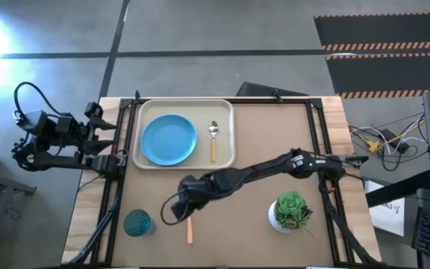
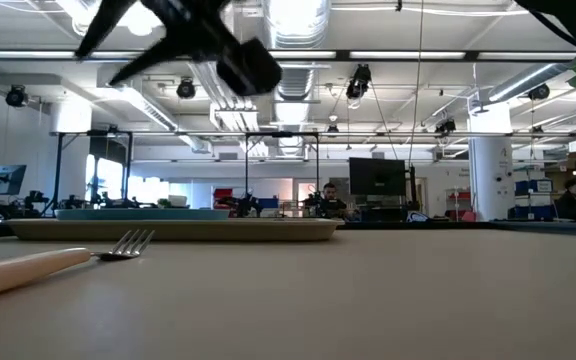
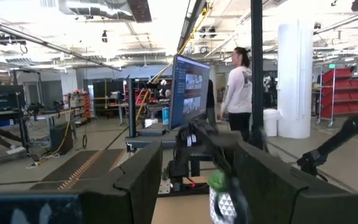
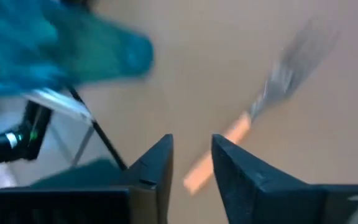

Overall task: Pick and place plate/cup/fork/spoon on tray
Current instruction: Put the blue cup on the white serving tray to the top right of the light blue plate

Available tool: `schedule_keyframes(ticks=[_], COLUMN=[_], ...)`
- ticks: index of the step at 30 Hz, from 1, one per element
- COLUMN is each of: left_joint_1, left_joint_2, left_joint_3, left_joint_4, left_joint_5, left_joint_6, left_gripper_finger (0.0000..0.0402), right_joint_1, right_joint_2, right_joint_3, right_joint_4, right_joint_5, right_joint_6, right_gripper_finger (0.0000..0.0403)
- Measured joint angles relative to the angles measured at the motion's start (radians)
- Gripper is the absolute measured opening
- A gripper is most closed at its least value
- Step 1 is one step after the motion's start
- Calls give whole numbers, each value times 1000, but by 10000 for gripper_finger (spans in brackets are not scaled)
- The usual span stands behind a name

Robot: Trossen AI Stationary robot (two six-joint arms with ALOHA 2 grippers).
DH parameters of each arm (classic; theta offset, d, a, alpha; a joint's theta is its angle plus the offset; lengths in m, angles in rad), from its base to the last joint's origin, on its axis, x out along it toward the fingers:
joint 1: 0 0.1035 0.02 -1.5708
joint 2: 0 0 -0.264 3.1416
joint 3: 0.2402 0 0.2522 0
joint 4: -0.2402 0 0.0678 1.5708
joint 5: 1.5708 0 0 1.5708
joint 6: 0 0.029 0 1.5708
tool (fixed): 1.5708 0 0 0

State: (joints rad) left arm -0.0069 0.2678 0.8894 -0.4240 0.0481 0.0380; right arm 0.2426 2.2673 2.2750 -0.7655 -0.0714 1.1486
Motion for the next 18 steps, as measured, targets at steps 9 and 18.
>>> schedule_keyframes(ticks=[9,18], left_joint_1=[0,0], left_joint_2=[29,38], left_joint_3=[0,-6], left_joint_4=[-187,-419], left_joint_5=[-9,63], left_joint_6=[-116,-172], left_gripper_finger=[65,3], right_joint_1=[14,66], right_joint_2=[-259,-450], right_joint_3=[59,58], right_joint_4=[-118,-123], right_joint_5=[448,640], right_joint_6=[-364,-610], right_gripper_finger=[11,9])
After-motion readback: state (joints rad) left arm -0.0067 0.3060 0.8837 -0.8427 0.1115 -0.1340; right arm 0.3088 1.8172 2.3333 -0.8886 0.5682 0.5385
